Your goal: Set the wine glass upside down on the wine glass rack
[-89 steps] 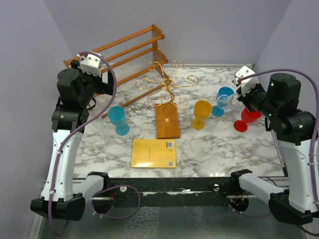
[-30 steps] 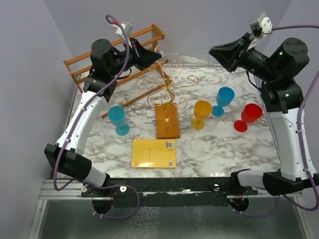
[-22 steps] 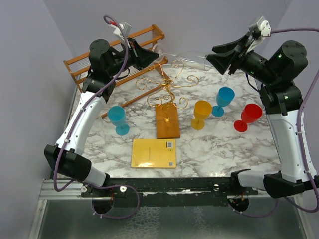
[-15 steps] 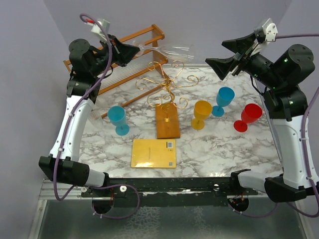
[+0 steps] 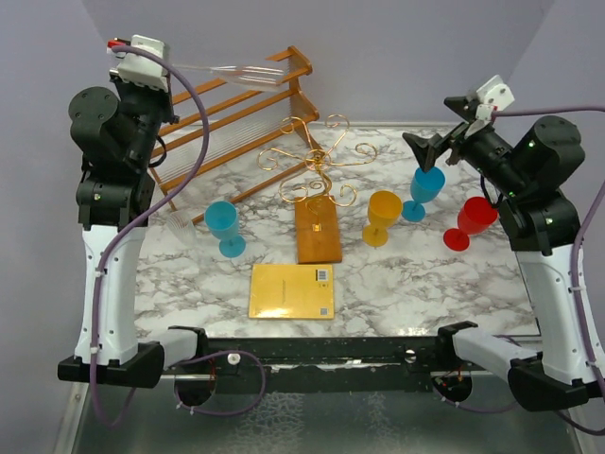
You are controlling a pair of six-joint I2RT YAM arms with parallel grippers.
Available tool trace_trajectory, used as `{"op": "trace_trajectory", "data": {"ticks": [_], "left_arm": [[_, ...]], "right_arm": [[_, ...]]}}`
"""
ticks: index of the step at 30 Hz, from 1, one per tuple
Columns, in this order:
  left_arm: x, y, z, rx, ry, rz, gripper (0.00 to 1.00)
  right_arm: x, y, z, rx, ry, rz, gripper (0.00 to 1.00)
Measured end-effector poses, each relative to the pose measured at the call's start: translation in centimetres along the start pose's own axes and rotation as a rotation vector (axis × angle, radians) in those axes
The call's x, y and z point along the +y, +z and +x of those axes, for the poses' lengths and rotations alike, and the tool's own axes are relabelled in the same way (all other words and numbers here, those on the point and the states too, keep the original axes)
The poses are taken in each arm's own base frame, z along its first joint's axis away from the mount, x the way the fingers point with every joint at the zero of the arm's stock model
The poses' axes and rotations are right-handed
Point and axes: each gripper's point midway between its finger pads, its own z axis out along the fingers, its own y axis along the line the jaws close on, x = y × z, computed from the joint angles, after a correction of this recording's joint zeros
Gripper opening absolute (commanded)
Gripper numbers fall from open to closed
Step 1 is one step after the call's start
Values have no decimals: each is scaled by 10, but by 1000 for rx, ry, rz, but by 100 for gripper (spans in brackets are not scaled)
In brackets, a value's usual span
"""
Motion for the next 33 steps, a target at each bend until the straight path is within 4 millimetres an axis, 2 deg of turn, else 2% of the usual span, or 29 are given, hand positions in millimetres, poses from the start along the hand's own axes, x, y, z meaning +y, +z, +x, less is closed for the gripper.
{"op": "trace_trajectory", "data": {"ticks": [4, 7, 12, 15, 20, 24, 28, 33], "left_arm": [[36, -14, -10, 21, 198, -160, 0], [54, -19, -5, 84, 337, -220, 0], [57, -15, 21, 216, 546, -198, 0], [40, -6, 44, 281, 679, -128, 0], [-18, 8, 104, 391, 913, 103, 0], [-45, 14, 133, 434, 1037, 238, 0], [-63, 15, 141, 430, 1134, 338, 0], [-92, 18, 135, 370, 1199, 462, 0]], "right_arm": [[1, 4, 46, 106, -21, 6, 100], [2, 5, 78, 183, -32, 14, 100], [0, 4, 108, 256, -58, 31, 100], [0, 2, 112, 272, -66, 29, 100], [3, -4, 112, 284, -66, 23, 100], [5, -8, 111, 285, -66, 22, 100], [7, -10, 115, 291, -64, 20, 100], [10, -11, 125, 312, -56, 12, 100]]}}
